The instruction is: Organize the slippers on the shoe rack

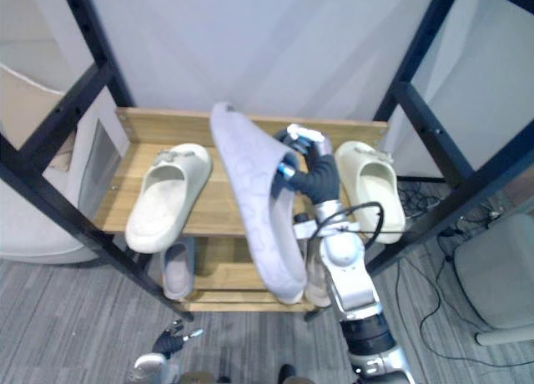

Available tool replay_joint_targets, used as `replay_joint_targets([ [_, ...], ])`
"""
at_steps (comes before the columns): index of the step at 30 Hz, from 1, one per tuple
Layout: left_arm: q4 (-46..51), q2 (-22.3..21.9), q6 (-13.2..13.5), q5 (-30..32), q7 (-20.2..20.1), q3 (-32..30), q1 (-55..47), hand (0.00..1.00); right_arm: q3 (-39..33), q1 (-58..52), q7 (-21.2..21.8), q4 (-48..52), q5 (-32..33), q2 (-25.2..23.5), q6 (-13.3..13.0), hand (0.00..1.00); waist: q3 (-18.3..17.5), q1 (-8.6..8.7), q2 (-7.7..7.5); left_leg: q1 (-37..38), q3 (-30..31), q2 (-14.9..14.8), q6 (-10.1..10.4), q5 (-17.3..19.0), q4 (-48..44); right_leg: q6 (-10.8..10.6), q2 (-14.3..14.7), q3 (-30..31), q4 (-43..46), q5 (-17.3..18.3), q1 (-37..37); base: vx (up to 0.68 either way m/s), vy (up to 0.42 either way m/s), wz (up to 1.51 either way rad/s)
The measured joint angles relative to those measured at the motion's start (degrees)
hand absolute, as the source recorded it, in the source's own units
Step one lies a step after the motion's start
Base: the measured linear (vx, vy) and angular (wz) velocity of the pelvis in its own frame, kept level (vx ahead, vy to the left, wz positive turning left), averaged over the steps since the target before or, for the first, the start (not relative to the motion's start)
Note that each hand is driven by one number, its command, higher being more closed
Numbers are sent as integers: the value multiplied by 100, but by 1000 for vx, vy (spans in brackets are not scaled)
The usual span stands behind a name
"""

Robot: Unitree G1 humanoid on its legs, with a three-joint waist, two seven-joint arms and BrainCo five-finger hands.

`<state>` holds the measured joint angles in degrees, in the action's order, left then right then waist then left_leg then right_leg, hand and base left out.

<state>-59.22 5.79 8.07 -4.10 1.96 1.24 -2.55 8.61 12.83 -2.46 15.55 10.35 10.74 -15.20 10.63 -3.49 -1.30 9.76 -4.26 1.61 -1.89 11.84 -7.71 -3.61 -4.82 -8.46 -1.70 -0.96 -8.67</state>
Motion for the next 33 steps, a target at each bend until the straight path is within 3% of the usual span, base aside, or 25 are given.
replay_joint_targets([
  [12, -219, -10, 48, -6, -6, 250, -34, 0, 1043, -1034, 1027, 283, 1003, 166, 9, 100, -273, 60, 107, 232, 29, -4, 24, -49, -15, 2, 2, -35, -53, -8, -341, -62, -20, 2],
  [19, -311, 11, 163, -6, -112, 336, -12, 0, 1808, -1255, 1595, -20, 1092, 575, 118, 100, -316, 37, 119, 219, 242, 0, 80, -149, 131, 9, 7, -199, -70, -8, -344, -47, -21, 13],
  [22, -346, 57, 168, 0, -113, 534, 79, 0, 2159, -1231, 1707, -297, 1096, 846, 192, 100, -270, 26, 130, -122, 351, -16, 91, -117, -162, 63, -24, -324, 229, 115, -61, -19, -6, 24],
  [28, -326, 106, 251, -341, -78, 713, 787, 0, 2377, -56, 1557, -950, 890, 1332, 226, 100, 881, 8, 318, -1828, 492, -50, 96, 385, -2148, 169, -233, -388, 2456, 830, 1674, -179, -1, 17],
  [31, -303, 133, 330, -520, 24, 717, 1049, 0, 2608, 384, 1463, -1194, 527, 1487, 225, 100, 1198, -28, 368, -2469, 507, -87, 124, 663, -2840, 205, -308, -405, 3128, 1143, 2297, -275, 1, 5],
  [33, -251, 153, 359, -545, 61, 716, 1115, 0, 2746, 529, 1393, -1262, 298, 1532, 225, 100, 1256, -34, 369, -2792, 504, -96, 114, 676, -3017, 229, -331, -403, 3348, 1165, 2631, -193, 8, 0],
])
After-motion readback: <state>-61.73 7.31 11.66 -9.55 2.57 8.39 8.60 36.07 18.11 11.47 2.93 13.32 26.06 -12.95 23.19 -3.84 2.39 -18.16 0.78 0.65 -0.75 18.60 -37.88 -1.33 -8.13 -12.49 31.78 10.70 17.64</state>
